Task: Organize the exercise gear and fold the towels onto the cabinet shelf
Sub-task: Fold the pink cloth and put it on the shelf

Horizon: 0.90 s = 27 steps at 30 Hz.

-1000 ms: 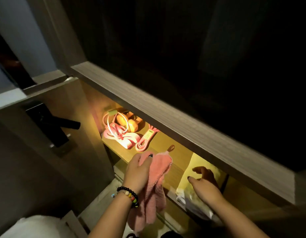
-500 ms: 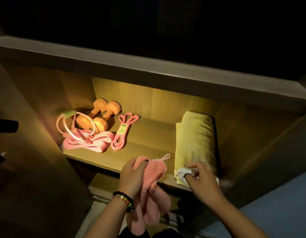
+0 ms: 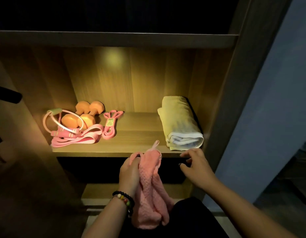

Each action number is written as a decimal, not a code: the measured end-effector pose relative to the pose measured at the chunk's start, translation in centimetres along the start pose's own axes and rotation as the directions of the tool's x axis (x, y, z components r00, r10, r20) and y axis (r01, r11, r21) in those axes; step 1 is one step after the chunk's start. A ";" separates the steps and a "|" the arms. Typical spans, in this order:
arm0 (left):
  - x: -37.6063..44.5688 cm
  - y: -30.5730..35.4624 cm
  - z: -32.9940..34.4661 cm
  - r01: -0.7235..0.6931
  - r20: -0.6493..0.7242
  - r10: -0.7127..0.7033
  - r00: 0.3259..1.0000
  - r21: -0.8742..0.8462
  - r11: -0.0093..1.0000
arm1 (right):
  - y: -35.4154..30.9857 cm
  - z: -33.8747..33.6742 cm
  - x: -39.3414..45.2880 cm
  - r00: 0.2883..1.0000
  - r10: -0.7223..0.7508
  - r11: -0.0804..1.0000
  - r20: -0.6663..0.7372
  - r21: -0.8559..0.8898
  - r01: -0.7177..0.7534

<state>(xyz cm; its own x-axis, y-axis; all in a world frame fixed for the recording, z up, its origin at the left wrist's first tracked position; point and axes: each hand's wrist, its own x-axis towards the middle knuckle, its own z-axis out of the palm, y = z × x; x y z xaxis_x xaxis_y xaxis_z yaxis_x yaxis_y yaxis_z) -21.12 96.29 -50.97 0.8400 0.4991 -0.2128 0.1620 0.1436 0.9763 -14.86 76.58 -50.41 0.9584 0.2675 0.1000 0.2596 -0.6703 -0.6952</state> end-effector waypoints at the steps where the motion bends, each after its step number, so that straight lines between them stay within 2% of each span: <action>1: 0.4 0.2 0.1 0.008 0.012 -0.008 1.000 -0.029 1.000 | -0.3 -0.1 0.2 1.000 0.000 1.000 0.000 -0.012 0.000; 3: 1.4 0.6 0.8 0.015 0.032 -0.013 0.999 -0.060 0.998 | -0.7 -0.1 1.2 1.000 -0.004 0.999 -0.008 -0.044 0.004; 6: 3.4 1.6 2.6 0.046 0.067 -0.046 0.997 0.001 0.999 | -1.2 0.0 3.8 1.000 -0.024 0.995 -0.018 -0.093 0.022; 9: 5.9 2.7 4.4 0.074 0.055 -0.082 0.995 0.127 0.989 | -1.4 0.0 7.2 1.000 -0.019 0.987 -0.020 -0.161 0.016; 12: 9.1 3.6 6.3 0.060 0.012 -0.066 0.998 0.275 0.960 | -1.4 -0.1 10.9 0.998 -0.060 0.948 -0.024 -0.313 0.050; 15: 12.3 3.9 8.4 0.034 0.006 -0.038 0.999 0.341 0.939 | -1.2 -0.1 14.1 0.992 -0.007 0.859 0.123 -0.507 0.069; 18: 14.8 3.6 11.4 0.034 -0.025 -0.028 0.999 0.300 0.953 | -0.9 -0.1 16.0 0.967 0.119 0.823 0.226 -0.567 0.031; 20: 15.9 3.1 13.3 0.059 0.003 -0.061 0.998 0.198 0.978 | -0.8 0.0 16.5 0.960 0.087 0.812 0.267 -0.577 0.087; 23: 17.2 2.3 15.5 0.095 0.146 -0.094 0.985 0.001 0.996 | 0.2 -0.3 16.8 0.965 0.034 0.813 0.260 -0.569 0.125; 27: 18.4 2.1 16.1 0.171 0.233 -0.162 0.959 -0.018 0.985 | 1.7 -1.4 17.4 0.962 0.008 0.855 0.272 -0.500 0.134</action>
<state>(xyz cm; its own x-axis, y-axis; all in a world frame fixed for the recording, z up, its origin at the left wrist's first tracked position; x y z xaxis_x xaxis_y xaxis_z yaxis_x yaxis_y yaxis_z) 2.99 92.01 -52.16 0.8998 0.2561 -0.3533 0.2942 0.2419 0.9246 2.46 79.19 -48.86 0.8920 0.4402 -0.1028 0.4102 -0.8837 -0.2252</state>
